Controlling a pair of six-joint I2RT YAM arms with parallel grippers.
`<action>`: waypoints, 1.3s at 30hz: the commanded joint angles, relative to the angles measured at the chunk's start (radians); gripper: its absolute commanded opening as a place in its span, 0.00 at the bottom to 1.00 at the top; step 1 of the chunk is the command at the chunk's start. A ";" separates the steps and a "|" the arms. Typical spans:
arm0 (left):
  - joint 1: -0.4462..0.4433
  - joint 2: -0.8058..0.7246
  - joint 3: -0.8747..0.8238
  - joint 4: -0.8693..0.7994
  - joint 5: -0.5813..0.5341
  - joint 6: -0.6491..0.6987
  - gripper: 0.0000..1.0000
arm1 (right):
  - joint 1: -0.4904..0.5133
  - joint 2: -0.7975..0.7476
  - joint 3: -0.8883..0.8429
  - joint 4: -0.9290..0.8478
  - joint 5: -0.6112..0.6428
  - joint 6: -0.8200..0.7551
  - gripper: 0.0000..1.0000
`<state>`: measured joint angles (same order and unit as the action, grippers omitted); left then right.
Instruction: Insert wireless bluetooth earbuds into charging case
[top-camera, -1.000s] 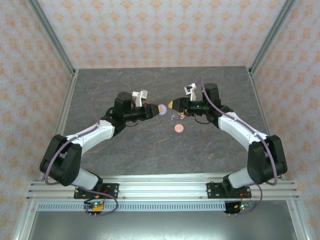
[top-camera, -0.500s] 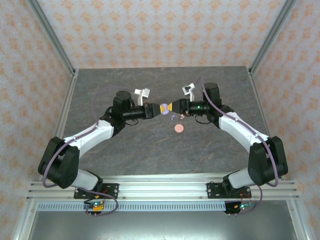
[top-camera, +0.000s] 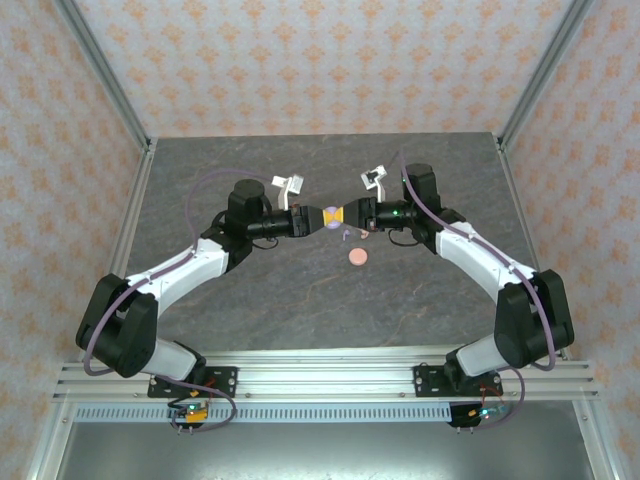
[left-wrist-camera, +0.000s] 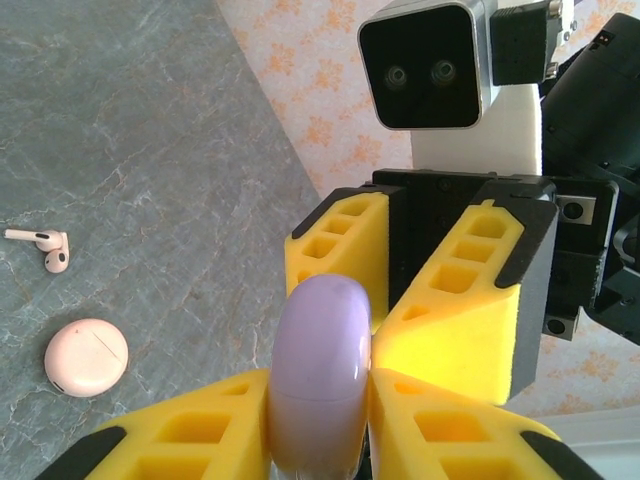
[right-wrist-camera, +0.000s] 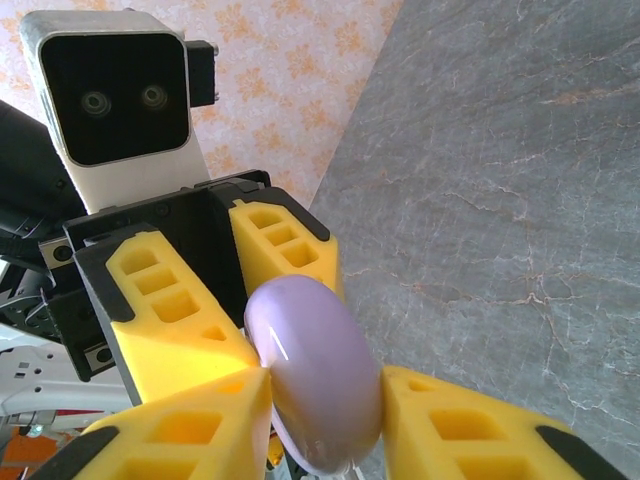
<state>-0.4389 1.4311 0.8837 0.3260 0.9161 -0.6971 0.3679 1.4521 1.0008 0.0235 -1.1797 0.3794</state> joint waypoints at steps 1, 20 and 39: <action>-0.017 -0.001 0.039 0.007 0.023 0.030 0.29 | 0.007 0.005 0.027 0.015 -0.025 -0.016 0.29; -0.026 -0.040 0.027 -0.042 0.010 0.072 0.43 | 0.008 -0.035 0.036 0.048 -0.012 0.041 0.20; -0.035 -0.027 0.006 0.001 -0.039 0.035 0.30 | 0.017 -0.043 0.014 0.080 -0.017 0.066 0.21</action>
<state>-0.4583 1.4200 0.8856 0.3023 0.9035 -0.6575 0.3706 1.4445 1.0027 0.0494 -1.1751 0.4446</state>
